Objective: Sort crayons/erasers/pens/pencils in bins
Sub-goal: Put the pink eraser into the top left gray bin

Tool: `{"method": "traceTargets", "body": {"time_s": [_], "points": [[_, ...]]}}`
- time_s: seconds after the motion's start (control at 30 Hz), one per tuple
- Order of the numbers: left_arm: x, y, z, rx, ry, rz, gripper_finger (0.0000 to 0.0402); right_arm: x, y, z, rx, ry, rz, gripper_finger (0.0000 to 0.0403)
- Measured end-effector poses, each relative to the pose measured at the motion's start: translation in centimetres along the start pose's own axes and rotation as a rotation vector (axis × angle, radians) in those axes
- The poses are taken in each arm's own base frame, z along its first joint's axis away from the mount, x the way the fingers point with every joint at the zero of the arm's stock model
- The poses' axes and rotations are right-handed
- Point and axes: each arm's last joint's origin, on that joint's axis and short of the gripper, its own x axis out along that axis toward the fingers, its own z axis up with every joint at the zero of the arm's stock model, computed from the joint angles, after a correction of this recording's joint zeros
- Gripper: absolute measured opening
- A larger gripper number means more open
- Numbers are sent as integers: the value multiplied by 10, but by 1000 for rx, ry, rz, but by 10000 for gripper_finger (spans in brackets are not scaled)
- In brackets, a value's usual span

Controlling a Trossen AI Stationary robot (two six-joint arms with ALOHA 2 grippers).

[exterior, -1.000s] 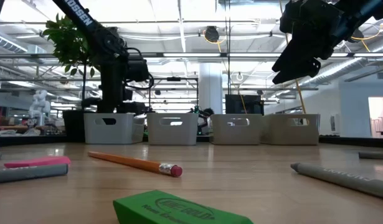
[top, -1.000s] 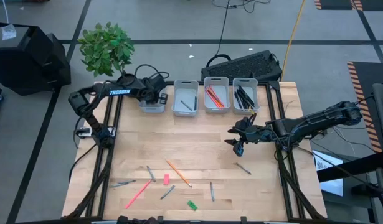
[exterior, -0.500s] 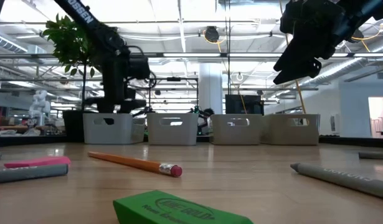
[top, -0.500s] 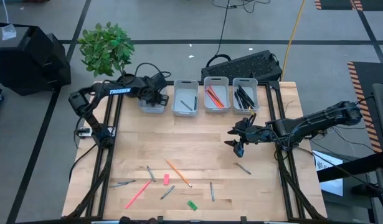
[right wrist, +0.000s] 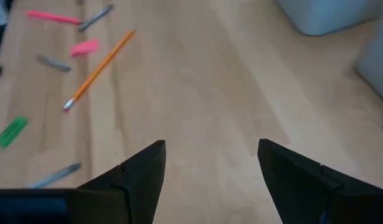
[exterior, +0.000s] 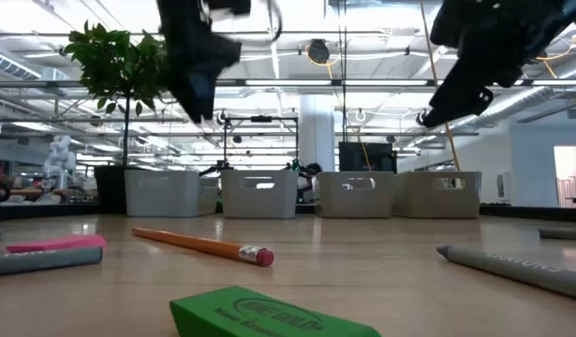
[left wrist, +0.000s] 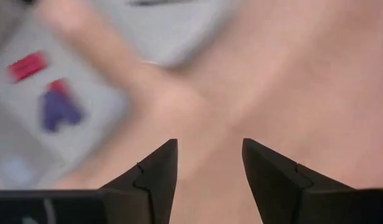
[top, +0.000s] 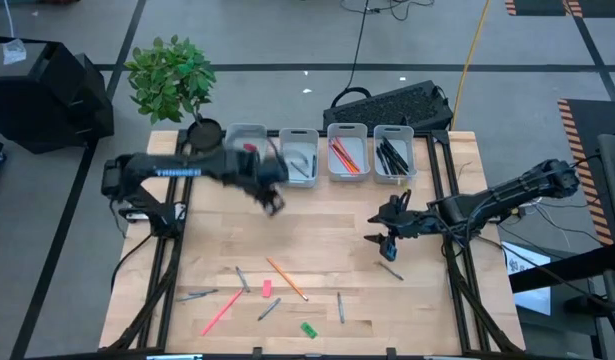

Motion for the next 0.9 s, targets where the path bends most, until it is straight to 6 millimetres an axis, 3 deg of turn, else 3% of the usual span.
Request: {"method": "traceTargets", "body": {"time_s": [0.2, 0.27, 0.6, 0.77, 0.9], "points": [[-17, -88, -61, 440, -47, -136, 184, -12, 30, 6, -73, -15, 107, 248], [-17, -111, -83, 485, -58, -173, 184, -16, 41, 9, -108, 20, 96, 245], [-4, -170, -133, 16, 43, -225, 184, -2, 104, 17, -127, 98, 96, 240], [2, -196, -146, -252, 103, -158, 184, 8, 115, 14, -135, 128, 100, 240], [18, -207, -155, -420, 146, -50, 184, 10, 115, 14, -127, 138, 110, 240]]}}
